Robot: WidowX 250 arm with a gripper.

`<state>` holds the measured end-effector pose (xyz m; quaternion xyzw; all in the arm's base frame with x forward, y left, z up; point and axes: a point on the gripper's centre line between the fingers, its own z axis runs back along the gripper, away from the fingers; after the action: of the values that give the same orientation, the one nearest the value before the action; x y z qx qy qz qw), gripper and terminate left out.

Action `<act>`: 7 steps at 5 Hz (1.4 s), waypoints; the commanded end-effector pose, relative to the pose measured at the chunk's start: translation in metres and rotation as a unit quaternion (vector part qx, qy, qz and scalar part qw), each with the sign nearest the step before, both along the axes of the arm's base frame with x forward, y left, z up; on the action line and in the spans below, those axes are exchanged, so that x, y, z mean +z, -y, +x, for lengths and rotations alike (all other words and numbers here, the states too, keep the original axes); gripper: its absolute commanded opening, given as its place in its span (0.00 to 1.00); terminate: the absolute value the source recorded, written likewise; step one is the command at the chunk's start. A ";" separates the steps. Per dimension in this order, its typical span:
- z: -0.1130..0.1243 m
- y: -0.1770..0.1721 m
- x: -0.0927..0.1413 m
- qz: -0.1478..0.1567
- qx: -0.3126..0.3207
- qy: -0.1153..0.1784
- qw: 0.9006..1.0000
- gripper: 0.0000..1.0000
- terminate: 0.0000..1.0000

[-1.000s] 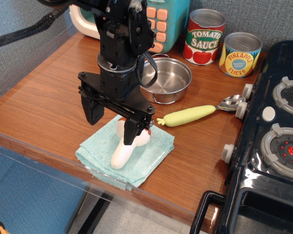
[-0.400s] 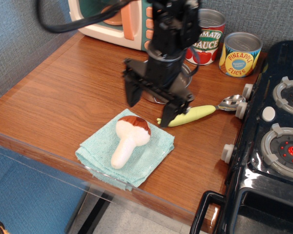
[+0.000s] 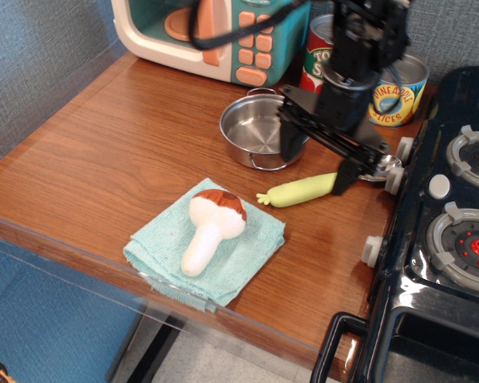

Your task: Move the spoon to the front of the microwave

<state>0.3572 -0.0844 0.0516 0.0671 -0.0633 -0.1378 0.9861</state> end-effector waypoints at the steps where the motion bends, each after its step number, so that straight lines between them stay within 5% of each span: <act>1: 0.021 0.023 -0.004 -0.018 -0.020 0.015 1.000 1.00 0.00; 4: 0.030 -0.007 -0.039 0.000 -0.004 -0.020 1.000 1.00 0.00; 5: 0.026 -0.012 -0.041 -0.011 -0.013 -0.025 1.000 0.00 0.00; 7: 0.023 -0.014 -0.012 -0.050 0.002 -0.017 0.999 0.00 0.00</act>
<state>0.3739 -0.0702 0.0112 0.0155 -0.0158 -0.1341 0.9907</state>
